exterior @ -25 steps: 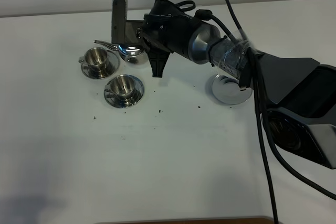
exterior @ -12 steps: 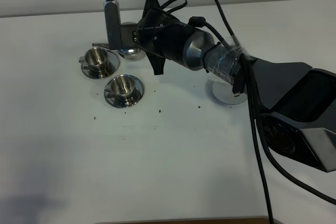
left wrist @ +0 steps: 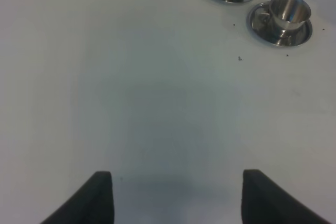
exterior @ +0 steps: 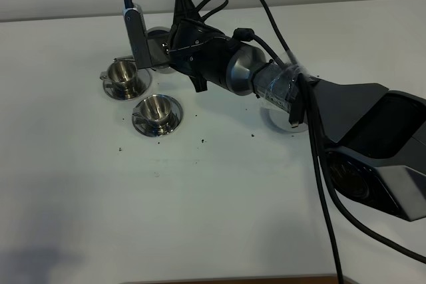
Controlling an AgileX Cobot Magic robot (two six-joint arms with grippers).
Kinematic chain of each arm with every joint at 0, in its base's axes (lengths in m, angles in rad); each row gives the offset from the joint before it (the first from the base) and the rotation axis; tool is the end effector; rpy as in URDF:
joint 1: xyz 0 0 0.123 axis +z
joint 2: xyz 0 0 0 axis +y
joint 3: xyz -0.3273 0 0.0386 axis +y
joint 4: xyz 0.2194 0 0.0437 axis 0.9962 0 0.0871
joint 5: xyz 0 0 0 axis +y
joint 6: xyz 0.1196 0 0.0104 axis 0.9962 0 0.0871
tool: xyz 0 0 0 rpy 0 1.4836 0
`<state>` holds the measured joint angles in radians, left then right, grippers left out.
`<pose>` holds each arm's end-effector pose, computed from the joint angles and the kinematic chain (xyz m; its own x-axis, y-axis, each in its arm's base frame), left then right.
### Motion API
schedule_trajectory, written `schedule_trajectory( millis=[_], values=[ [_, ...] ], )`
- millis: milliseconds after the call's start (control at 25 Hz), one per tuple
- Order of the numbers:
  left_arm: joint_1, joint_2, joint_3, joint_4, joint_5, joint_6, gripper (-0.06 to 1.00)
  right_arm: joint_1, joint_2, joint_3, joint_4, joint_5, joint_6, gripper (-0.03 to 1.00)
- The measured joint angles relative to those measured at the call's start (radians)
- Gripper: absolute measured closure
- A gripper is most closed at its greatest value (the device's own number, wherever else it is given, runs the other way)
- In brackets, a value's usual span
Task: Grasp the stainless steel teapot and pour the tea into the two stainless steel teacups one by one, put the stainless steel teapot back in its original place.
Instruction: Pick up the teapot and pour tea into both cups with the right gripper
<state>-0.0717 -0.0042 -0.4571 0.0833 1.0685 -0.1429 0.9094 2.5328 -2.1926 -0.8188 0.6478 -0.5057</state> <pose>-0.0457 0.0121 0.2376 -0.4926 -0.0672 -0.8677 -0.0425 0.9977 -0.0531 0.4055 0.4348 0.1746 0.3304 -0.9438 0.0133 -0.5616 -0.2079 -0.8009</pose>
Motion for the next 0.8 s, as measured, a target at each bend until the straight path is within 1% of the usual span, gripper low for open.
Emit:
schedule_trajectory(
  millis=[240,440,800],
  values=[
    [0.0,0.0,0.0,0.0,0.0,0.0,0.36,0.0,0.02,0.0,-0.119,-0.007,0.02,0.78],
    [0.0,0.0,0.0,0.0,0.0,0.0,0.36,0.0,0.023,0.0,-0.194,-0.021,0.05,0.78],
    [0.0,0.0,0.0,0.0,0.0,-0.001,0.36,0.015,0.023,0.0,-0.295,-0.029,0.052,0.78]
  ],
)
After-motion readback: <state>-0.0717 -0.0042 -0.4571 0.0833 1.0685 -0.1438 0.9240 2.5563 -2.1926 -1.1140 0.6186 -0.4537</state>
